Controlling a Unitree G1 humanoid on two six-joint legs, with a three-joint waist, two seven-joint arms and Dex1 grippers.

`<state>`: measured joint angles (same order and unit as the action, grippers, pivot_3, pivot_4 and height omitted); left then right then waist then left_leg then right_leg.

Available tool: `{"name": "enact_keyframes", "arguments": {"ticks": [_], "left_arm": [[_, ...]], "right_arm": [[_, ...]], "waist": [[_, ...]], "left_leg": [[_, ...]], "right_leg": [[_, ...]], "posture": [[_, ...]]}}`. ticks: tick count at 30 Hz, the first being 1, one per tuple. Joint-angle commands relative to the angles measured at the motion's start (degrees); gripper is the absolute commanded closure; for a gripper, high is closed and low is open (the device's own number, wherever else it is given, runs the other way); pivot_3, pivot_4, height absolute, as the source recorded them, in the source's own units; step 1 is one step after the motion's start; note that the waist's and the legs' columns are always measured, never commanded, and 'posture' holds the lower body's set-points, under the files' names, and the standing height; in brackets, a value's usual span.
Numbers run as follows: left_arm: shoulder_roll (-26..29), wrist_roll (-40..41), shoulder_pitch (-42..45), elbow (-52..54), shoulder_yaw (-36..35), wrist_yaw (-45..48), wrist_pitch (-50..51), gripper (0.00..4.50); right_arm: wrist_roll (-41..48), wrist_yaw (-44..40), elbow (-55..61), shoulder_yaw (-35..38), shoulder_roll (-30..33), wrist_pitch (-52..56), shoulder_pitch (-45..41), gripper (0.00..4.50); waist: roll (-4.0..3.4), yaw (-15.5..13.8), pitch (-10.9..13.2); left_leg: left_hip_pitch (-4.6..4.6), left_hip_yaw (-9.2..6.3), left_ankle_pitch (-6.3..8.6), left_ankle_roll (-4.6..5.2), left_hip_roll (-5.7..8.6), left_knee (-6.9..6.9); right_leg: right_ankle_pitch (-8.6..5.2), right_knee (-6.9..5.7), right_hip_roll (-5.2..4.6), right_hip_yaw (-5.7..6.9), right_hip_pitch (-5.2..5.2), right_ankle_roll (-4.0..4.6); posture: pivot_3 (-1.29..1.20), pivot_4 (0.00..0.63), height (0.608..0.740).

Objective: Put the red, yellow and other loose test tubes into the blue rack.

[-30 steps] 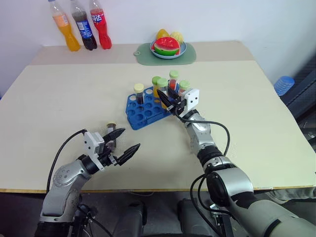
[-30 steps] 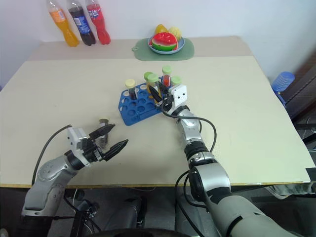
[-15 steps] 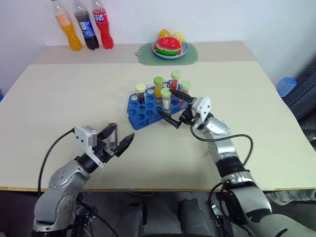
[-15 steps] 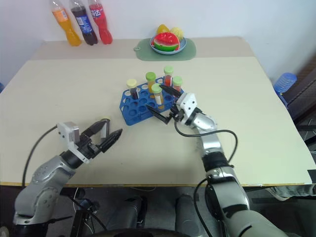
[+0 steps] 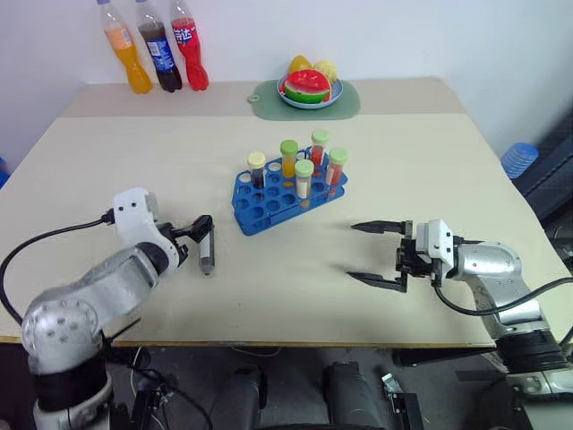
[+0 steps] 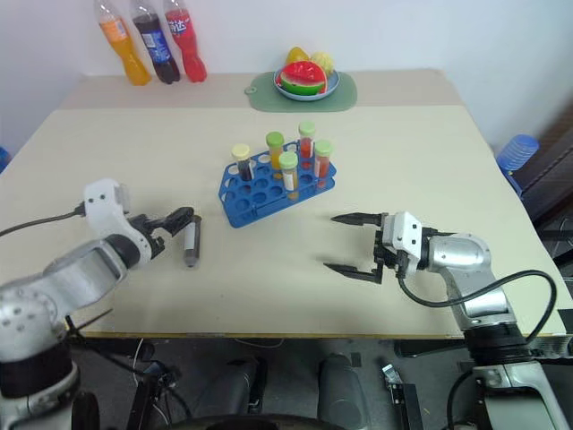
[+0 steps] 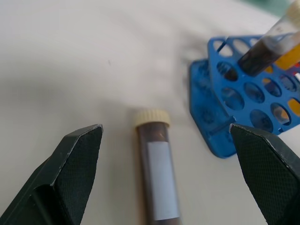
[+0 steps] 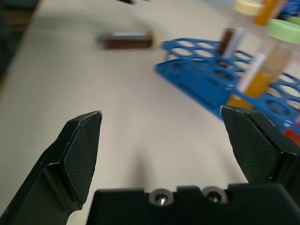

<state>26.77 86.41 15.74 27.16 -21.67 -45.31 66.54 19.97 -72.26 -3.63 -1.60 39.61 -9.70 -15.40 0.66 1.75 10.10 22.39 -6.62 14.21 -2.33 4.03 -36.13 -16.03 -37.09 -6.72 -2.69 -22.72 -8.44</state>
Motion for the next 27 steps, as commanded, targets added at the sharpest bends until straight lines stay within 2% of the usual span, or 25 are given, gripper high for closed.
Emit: {"name": "enact_keyframes", "arguments": {"ticks": [1,3,5,18,21,23,26,27], "left_arm": [[6.1,19.21,4.38,-6.08,7.03,-18.65,-6.62,0.0],[8.54,24.99,6.97,-9.63,10.8,-24.37,-9.3,0.0],[10.15,26.58,9.03,-12.84,12.9,-26.29,-9.5,0.0],[7.8,26.59,22.12,-33.06,19.71,-32.23,-4.85,0.0],[6.34,26.59,22.85,-35.64,19.16,-33.71,-4.39,0.8],[5.69,26.59,22.54,-36.93,18.41,-35.05,-3.28,1.72],[5.17,26.59,21.72,-37.55,17.59,-36.33,-2.23,3.34],[4.8,26.59,21.43,-37.02,17.02,-36.46,-1.99,3.68]], "right_arm": [[1.33,-4.12,1.79,-0.31,1.41,-1.38,-0.97,0.03],[1.19,-4.99,0.98,-0.48,1.32,-1.59,-1.73,0.03],[0.57,-4.76,0.78,-0.77,0.73,-1.77,-2.61,0.03],[1.98,-0.56,6.45,-0.68,-1.94,0.35,-3.74,0.03],[1.86,0.87,7.62,-0.65,-2.65,0.87,-3.41,0.0],[1.59,1.21,7.94,-0.86,-2.84,0.95,-3.15,0.0],[1.33,1.48,7.4,-1.1,-3.15,0.53,-3.08,0.0],[1.17,1.6,6.97,-1.22,-3.36,0.28,-3.23,0.0]], "waist": [[0.05,-0.1,0.02],[0.06,-0.6,0.03],[0.05,-1.01,0.02],[0.07,-1.06,0.02],[0.08,-1.13,0.02],[0.09,-1.15,0.01],[0.08,-1.11,0.0],[0.09,-1.12,0.0]], "left_leg": [[0.0,0.0,0.0,0.0,0.0,0.0],[0.01,0.03,0.0,-0.01,0.02,-0.02],[0.01,0.05,0.0,-0.02,0.05,-0.02],[0.05,0.06,-0.15,-0.26,0.1,-0.01],[0.05,0.06,-0.16,-0.29,0.1,-0.02],[0.06,0.06,-0.16,-0.29,0.1,-0.02],[0.06,0.06,-0.17,-0.3,0.1,-0.02],[0.06,0.06,-0.17,-0.3,0.1,-0.02]], "right_leg": [[0.0,0.02,0.0,-0.01,0.01,0.0],[0.0,0.02,-0.04,-0.05,0.0,0.0],[0.0,0.03,-0.05,-0.06,-0.01,0.0],[0.0,0.07,-0.04,-0.05,-0.04,0.0],[0.0,0.07,-0.04,-0.05,-0.04,0.0],[0.0,0.07,-0.04,-0.05,-0.05,0.0],[0.0,0.06,-0.04,-0.06,-0.05,0.0],[0.0,0.06,-0.04,-0.06,-0.05,0.0]], "posture": [[0.0,0.15,0.74],[0.0,0.15,0.74],[0.0,0.15,0.74],[0.0,0.15,0.74],[0.0,0.15,0.74],[0.0,0.15,0.74],[0.0,0.15,0.74],[0.0,0.15,0.74]]}}
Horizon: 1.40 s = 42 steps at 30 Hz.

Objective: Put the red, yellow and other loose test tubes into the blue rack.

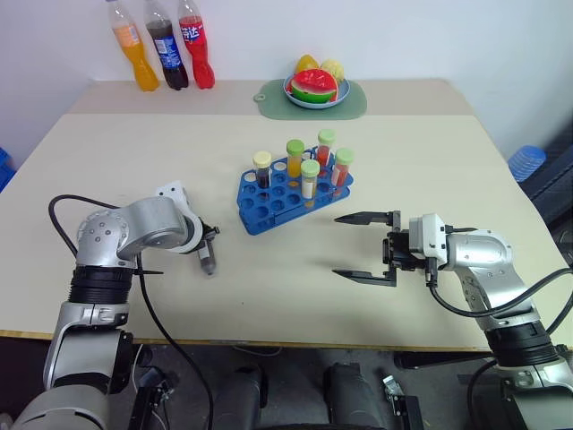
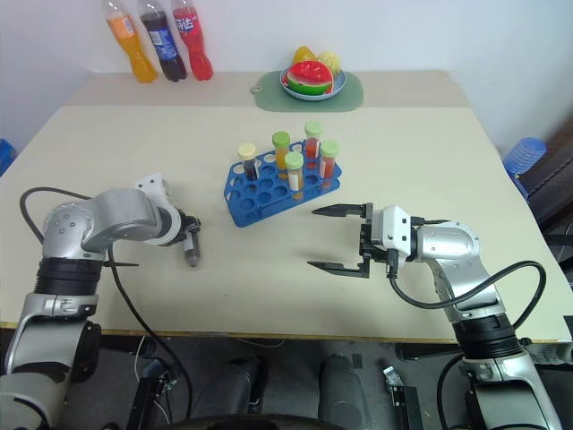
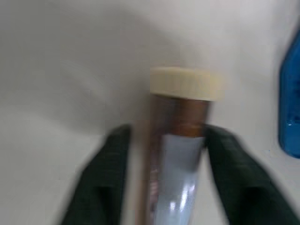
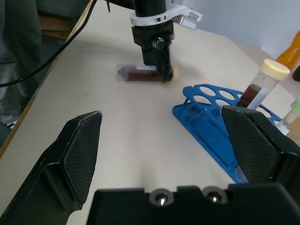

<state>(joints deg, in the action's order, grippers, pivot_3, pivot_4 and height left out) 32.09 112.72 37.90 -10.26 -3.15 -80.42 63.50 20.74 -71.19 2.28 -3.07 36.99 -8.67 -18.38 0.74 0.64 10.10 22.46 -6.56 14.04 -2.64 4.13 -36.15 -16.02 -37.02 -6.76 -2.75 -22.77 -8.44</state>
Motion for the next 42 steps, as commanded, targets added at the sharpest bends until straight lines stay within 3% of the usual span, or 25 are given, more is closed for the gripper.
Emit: {"name": "enact_keyframes", "arguments": {"ticks": [1,7,11,14,16,19,22,28,29,34,42], "left_arm": [[-0.83,0.28,-0.91,0.8,-1.97,-1.44,1.24,3.68],[-0.35,0.28,-6.41,10.8,-7.01,6.37,2.84,3.68],[8.34,0.28,-11.42,20.9,-8.98,25.5,6.07,3.68],[7.32,-1.27,-15.59,29.18,-15.16,40.86,0.17,3.68],[6.78,-8.28,-16.08,34.84,-17.93,58.74,-1.43,3.68],[7.32,-16.59,-14.59,40.22,-15.49,66.67,-5.06,3.68],[6.89,-39.99,-14.31,44.79,-9.27,76.99,-16.56,3.68],[1.68,-85.12,-16.84,34.19,9.71,86.72,-48.88,3.68],[-1.22,-88.78,-16.66,30.54,11.28,87.24,-53.44,3.68],[-12.32,-102.51,-13.74,13.76,15.96,89.35,-72.7,3.68],[-22.24,-106.54,-8.92,-4.41,15.04,94.14,-84.12,3.68]], "right_arm": [[0.3,0.61,0.77,0.18,-0.87,-0.91,-0.35,0.0],[-0.77,1.22,-2.67,0.06,-2.68,-2.21,-2.22,0.0],[-0.61,1.1,-4.84,0.4,-2.99,-2.91,-2.8,0.0],[-1.5,1.36,-6.76,0.4,-2.86,-3.52,-3.6,0.0],[-1.72,1.3,-7.85,0.41,-2.74,-3.72,-4.16,0.0],[-1.98,1.25,-8.36,0.56,-2.31,-3.72,-4.84,0.0],[-2.8,1.69,-8.47,0.83,-1.41,-3.77,-5.03,0.0],[-2.21,3.24,-6.38,2.18,0.12,-2.13,-3.97,0.0],[-2.26,3.71,-6.1,2.49,0.36,-2.09,-3.78,0.0],[-2.26,4.96,-4.17,3.77,1.87,-1.39,-2.32,0.0],[-1.19,6.55,-0.35,5.66,3.87,1.01,0.31,0.0]], "waist": [[0.01,-0.02,0.0],[0.0,0.18,-0.01],[0.04,0.26,0.02],[0.02,0.05,0.01],[0.04,-0.16,0.02],[0.04,-0.04,0.02],[0.04,0.09,0.02],[0.02,-0.06,0.01],[0.02,-0.17,0.01],[0.07,-1.02,0.04],[0.06,-1.2,0.03]], "left_leg": [[0.0,0.0,0.0,0.0,0.0,0.0],[0.0,0.04,-0.01,-0.01,-0.01,0.01],[0.05,0.08,-0.04,-0.07,-0.03,0.03],[0.04,0.11,-0.04,-0.06,-0.02,0.03],[0.04,0.1,-0.04,-0.06,-0.02,0.03],[0.07,0.24,-0.04,-0.06,-0.01,0.03],[0.04,0.25,-0.03,-0.04,-0.02,0.06],[0.04,0.32,-0.01,-0.01,-0.05,0.19],[0.04,0.31,0.01,0.02,-0.05,0.19],[0.16,0.18,0.15,0.26,-0.01,0.1],[0.27,0.2,0.2,0.36,-0.01,0.04]], "right_leg": [[0.0,0.0,0.0,0.0,0.0,0.0],[0.0,-0.01,0.0,-0.03,-0.02,0.0],[-0.01,-0.06,0.04,-0.04,-0.13,0.02],[-0.01,0.0,0.01,-0.05,-0.06,0.03],[-0.01,0.07,-0.01,-0.01,0.02,0.03],[-0.02,0.15,0.0,0.06,0.06,0.04],[-0.02,0.18,0.0,0.05,0.08,0.04],[0.01,0.62,0.04,0.06,0.24,0.05],[0.02,0.73,0.04,0.07,0.29,0.05],[0.06,0.92,-0.05,0.09,0.31,-0.01],[0.12,0.89,-0.04,0.09,0.2,-0.13]], "posture": [[0.0,0.15,0.74],[0.0,0.15,0.74],[0.0,0.15,0.74],[0.0,0.15,0.74],[0.0,0.15,0.74],[0.0,0.15,0.74],[0.0,0.15,0.74],[0.0,0.15,0.74],[0.0,0.15,0.74],[0.0,0.15,0.74],[0.0,0.15,0.74]]}}
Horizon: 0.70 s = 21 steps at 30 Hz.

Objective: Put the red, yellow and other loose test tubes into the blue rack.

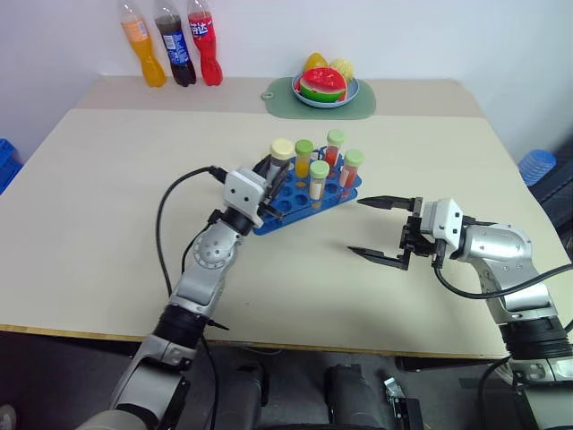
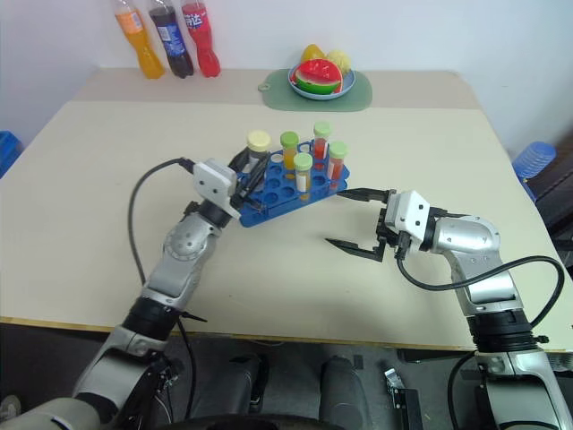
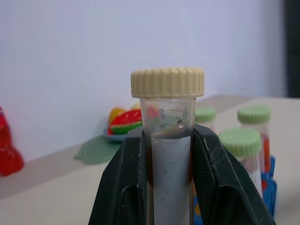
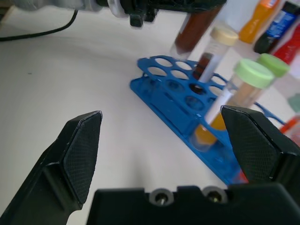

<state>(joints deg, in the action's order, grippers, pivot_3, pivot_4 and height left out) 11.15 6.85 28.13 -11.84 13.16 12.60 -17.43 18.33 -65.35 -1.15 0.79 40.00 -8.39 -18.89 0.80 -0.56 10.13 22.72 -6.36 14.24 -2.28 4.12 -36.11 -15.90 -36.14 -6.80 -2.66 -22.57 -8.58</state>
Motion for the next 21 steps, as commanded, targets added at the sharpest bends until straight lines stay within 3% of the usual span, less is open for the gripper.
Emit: {"name": "enact_keyframes", "arguments": {"ticks": [1,11,21], "left_arm": [[-1.66,-1.25,1.02,-4.16,-1.35,1.61,-3.93,3.68],[-5.49,-2.44,0.53,-13.48,-1.82,7.5,-8.51,3.68],[-6.0,-2.15,-0.2,-14.02,-3.68,10.5,-8.3,3.68]], "right_arm": [[1.35,0.85,3.63,2.0,1.01,1.16,1.31,0.0],[1.12,3.31,5.3,4.17,1.65,1.91,5.04,0.0],[1.04,4.19,5.5,4.94,1.77,1.05,6.49,0.0]], "waist": [[0.0,0.03,0.0],[0.0,-0.14,-0.02],[0.01,-0.13,-0.02]], "left_leg": [[0.0,-0.01,0.03,0.06,0.0,0.0],[-0.14,-0.02,0.14,0.26,0.02,-0.09],[-0.2,-0.04,0.15,0.27,0.02,-0.08]], "right_leg": [[0.0,-0.01,0.0,0.0,-0.01,-0.01],[0.04,-0.02,0.0,0.01,0.19,-0.08],[0.04,-0.03,0.0,0.01,0.23,-0.09]], "posture": [[0.0,0.15,0.74],[0.0,0.15,0.74],[0.0,0.15,0.74]]}}
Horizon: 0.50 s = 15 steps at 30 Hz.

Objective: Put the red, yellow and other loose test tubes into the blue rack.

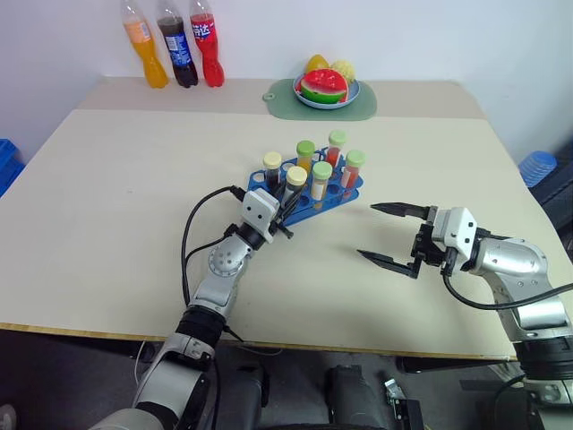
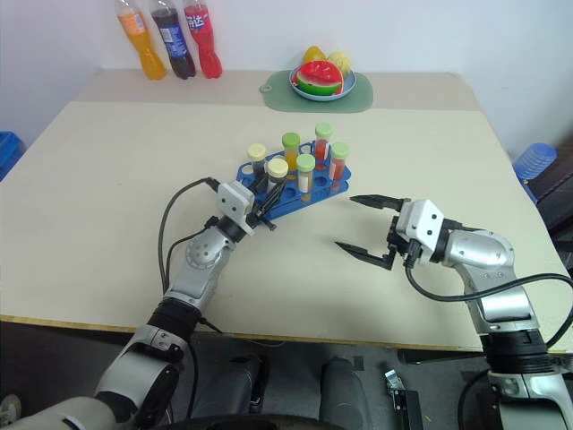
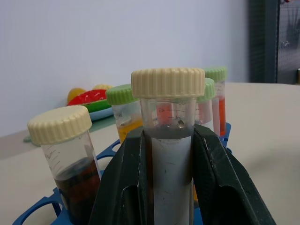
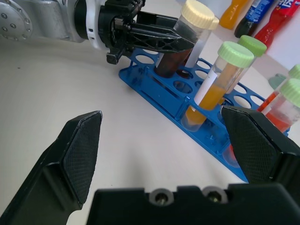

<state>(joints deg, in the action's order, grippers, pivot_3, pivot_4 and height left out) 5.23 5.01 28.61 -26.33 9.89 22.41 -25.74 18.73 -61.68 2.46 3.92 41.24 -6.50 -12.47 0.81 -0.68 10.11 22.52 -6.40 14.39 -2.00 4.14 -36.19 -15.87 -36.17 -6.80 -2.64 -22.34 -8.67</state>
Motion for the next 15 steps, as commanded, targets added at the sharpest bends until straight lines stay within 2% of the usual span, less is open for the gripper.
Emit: {"name": "enact_keyframes", "arguments": {"ticks": [1,2,3,5,6,9,15], "left_arm": [[-0.13,-0.35,-0.77,0.36,-0.55,0.78,0.04,3.68],[-0.21,-0.2,-0.71,0.03,-0.85,0.78,0.36,3.68],[-0.68,3.59,-1.06,0.89,-1.35,4.18,2.17,3.68],[-0.53,4.61,-1.14,1.63,-1.39,6.12,2.23,2.74],[-0.47,4.29,-1.12,1.79,-1.45,6.41,1.96,2.48],[-0.62,3.41,-1.41,4.55,-2.34,4.81,3.79,0.97],[3.28,5.03,-6.42,19.37,-3.6,5.06,15.36,0.97]], "right_arm": [[0.59,0.6,1.83,1.8,0.44,-0.96,0.14,0.0],[0.56,0.68,1.68,1.74,0.29,-1.05,0.14,0.0],[0.5,0.71,1.45,1.68,0.18,-1.24,0.14,0.0],[0.45,0.82,1.14,1.55,0.02,-1.45,0.06,0.0],[0.44,0.87,1.07,1.49,-0.02,-1.48,0.01,0.0],[-0.02,1.93,0.2,1.31,-0.72,-1.57,-0.41,0.0],[-0.28,5.63,-0.17,1.33,-3.0,0.23,1.47,0.0]], "waist": [[0.0,-0.01,0.0],[0.0,0.06,0.0],[0.0,0.08,0.0],[-0.01,0.08,-0.01],[-0.01,0.1,-0.01],[0.0,0.06,0.0],[-0.01,0.35,0.0]], "left_leg": [[0.0,0.0,0.0,0.0,0.0,0.0],[0.0,-0.01,0.0,0.0,0.0,-0.01],[-0.01,0.0,0.0,0.0,0.0,-0.01],[-0.01,0.0,0.0,0.0,-0.01,0.0],[-0.01,-0.01,0.0,0.0,-0.01,0.0],[0.0,-0.01,0.0,0.0,-0.01,0.0],[0.0,-0.02,0.0,0.0,-0.02,0.01]], "right_leg": [[0.0,0.0,0.0,0.0,0.0,0.0],[0.0,0.0,0.0,0.0,0.0,0.0],[0.0,0.0,0.0,0.0,0.0,0.0],[0.0,-0.01,0.0,0.0,0.0,0.0],[0.0,-0.01,0.01,0.0,0.0,0.0],[0.0,-0.01,0.0,0.0,-0.02,0.0],[0.0,-0.04,0.01,-0.01,-0.04,0.0]], "posture": [[0.0,0.15,0.74],[0.0,0.15,0.74],[0.0,0.15,0.74],[0.0,0.15,0.74],[0.0,0.15,0.74],[0.0,0.15,0.74],[0.0,0.15,0.74]]}}
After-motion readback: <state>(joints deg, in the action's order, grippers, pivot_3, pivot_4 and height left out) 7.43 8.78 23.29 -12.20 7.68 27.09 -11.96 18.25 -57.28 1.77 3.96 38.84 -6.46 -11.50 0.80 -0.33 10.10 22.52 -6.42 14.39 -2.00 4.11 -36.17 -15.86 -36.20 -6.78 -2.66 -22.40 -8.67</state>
